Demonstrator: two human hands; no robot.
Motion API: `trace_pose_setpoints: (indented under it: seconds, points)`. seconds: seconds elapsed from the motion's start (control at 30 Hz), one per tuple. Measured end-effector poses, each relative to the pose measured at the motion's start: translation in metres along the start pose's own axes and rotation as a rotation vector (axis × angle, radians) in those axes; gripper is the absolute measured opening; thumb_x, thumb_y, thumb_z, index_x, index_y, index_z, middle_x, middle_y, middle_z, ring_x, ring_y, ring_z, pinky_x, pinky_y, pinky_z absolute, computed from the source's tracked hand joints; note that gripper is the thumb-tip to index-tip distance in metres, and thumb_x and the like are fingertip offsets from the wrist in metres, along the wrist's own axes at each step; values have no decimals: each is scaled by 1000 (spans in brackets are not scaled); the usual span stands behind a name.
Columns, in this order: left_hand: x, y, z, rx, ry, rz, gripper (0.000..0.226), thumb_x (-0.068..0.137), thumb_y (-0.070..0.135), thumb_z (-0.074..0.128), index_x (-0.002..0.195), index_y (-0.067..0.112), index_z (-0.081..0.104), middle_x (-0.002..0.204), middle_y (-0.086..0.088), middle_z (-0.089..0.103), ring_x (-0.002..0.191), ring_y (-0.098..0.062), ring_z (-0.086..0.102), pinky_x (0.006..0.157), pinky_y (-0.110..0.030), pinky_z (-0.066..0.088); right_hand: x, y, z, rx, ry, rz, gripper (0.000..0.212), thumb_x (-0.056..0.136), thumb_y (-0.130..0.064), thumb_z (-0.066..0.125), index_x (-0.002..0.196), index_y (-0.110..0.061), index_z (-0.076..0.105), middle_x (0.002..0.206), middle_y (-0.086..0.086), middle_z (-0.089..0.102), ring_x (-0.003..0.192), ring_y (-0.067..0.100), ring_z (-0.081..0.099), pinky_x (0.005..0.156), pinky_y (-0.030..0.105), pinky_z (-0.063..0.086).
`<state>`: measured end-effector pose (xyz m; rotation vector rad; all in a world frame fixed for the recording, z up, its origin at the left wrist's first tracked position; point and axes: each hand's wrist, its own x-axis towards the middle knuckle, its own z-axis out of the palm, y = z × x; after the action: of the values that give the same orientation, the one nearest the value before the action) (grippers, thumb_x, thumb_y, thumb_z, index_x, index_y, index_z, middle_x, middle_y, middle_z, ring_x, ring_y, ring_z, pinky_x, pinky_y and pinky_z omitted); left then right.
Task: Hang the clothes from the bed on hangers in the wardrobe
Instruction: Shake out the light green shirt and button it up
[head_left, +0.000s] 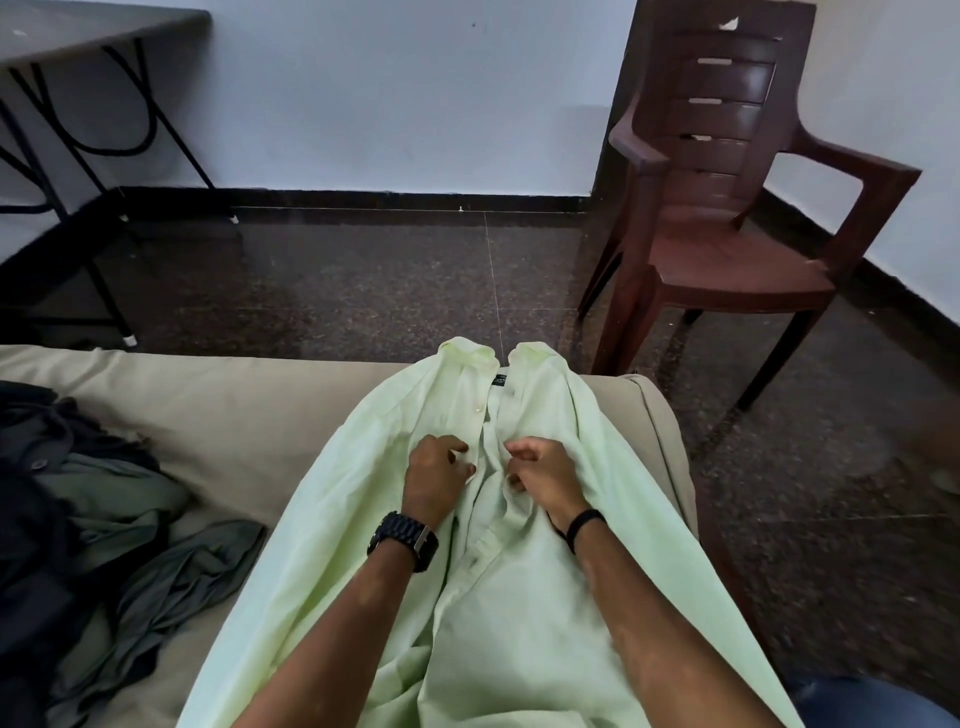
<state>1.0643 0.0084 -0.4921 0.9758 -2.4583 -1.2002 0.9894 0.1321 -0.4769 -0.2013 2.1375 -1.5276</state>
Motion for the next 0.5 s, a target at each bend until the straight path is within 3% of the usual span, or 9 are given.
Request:
trace_pose_setpoints:
  seconds: [0.13, 0.23, 0.33, 0.5]
  points:
    - [-2, -3, -8, -83, -1, -41, 8, 76, 0, 76, 81, -4, 72, 81, -14, 69, 73, -15, 58, 57, -1, 37, -3, -6, -3, 205, -41, 16, 18, 87, 5, 58, 102, 2, 67, 73, 6, 63, 55, 11, 54, 52, 19, 48]
    - [-2, 0, -14, -44, -64, -35, 6, 78, -1, 73, 83, -4, 73, 87, -15, 71, 77, -15, 60, 57, -4, 37, -7, -15, -2, 336, -94, 30, 9, 89, 2, 60, 93, -4, 65, 66, 3, 58, 52, 9, 53, 51, 18, 49]
    - [0, 4, -17, -14, -92, -24, 5, 80, -1, 70, 84, -3, 72, 89, -14, 71, 84, -19, 62, 63, -10, 37, -12, -15, 1, 335, -106, 42, 9, 90, 2, 58, 96, -3, 63, 67, 4, 55, 54, 10, 50, 51, 17, 48]
    - [-2, 17, -23, -158, 7, -15, 4, 81, 8, 70, 80, 7, 73, 75, 2, 68, 70, -7, 60, 56, -8, 39, -16, -13, 1, 444, -74, 44, 9, 92, 0, 56, 98, -1, 63, 73, 8, 59, 62, 14, 52, 57, 20, 48]
